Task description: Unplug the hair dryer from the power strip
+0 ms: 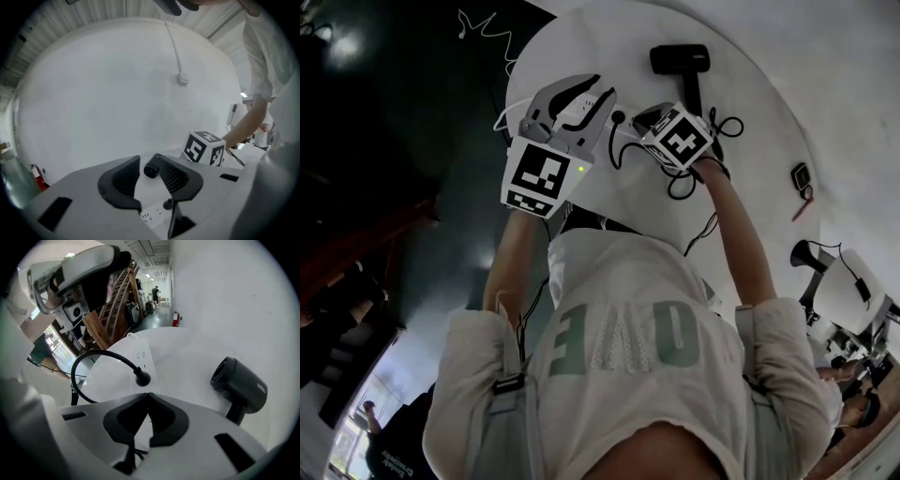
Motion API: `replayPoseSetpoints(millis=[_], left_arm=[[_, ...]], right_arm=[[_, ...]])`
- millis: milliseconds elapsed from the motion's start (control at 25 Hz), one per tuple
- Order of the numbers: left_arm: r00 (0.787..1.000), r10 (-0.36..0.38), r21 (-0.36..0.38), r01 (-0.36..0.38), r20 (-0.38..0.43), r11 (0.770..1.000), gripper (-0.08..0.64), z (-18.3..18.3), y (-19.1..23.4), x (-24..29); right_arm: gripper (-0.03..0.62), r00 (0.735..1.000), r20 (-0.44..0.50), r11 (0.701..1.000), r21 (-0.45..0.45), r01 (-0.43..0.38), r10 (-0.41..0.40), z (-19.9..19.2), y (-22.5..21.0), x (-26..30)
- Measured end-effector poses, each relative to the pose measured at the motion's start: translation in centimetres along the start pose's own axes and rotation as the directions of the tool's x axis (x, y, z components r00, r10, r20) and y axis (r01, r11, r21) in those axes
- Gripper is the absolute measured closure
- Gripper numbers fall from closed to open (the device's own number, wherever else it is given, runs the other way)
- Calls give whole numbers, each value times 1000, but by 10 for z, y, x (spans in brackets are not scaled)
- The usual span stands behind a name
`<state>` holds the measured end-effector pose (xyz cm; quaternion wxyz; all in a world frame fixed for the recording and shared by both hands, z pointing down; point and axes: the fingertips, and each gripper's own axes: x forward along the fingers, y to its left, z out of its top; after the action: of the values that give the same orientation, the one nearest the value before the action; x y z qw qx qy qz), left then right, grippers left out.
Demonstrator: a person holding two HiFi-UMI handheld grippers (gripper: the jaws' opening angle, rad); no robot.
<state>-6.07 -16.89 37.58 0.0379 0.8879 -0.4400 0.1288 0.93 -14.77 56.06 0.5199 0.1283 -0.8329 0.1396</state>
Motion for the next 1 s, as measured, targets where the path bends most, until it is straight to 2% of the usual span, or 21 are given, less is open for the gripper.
replayPoseSetpoints(millis=[40, 80, 200, 360, 520, 600, 720, 800, 1000], left_arm=[[997, -69, 7, 69, -37, 998, 419, -6, -6, 5], [987, -141, 5, 142, -79, 990, 406, -12, -12, 10], [927, -314, 9, 323, -205, 946, 394, -33, -29, 20], [867, -397, 132, 450, -302, 883, 394, -58, -36, 28], [811, -470, 156, 545, -349, 824, 394, -75, -30, 27], [771, -500, 173, 597, -393, 784, 394, -88, -30, 26], [706, -558, 153, 669, -436, 727, 377, -108, -38, 29], [688, -574, 158, 691, -444, 706, 377, -118, -44, 33], [679, -595, 194, 713, -430, 674, 377, -131, -60, 44]], right_arm=[[573, 1000, 1, 1000, 0, 1, -1, 0, 0, 0], [573, 1000, 2, 1000, 2, 1, -1, 0, 0, 0], [572, 1000, 5, 1000, 4, 2, -2, 1, 1, 0], [572, 1000, 11, 1000, 8, -5, 5, -1, 2, -1], [573, 1000, 7, 1000, -14, 10, -10, 1, 2, 0], [572, 1000, 8, 1000, -16, 11, -11, 3, 2, 0], [573, 1000, 10, 1000, -3, 3, -3, 4, 2, 1], [573, 1000, 10, 1000, -1, 3, -3, 5, 3, 0], [573, 1000, 19, 1000, 3, 4, -4, 4, 2, 0]])
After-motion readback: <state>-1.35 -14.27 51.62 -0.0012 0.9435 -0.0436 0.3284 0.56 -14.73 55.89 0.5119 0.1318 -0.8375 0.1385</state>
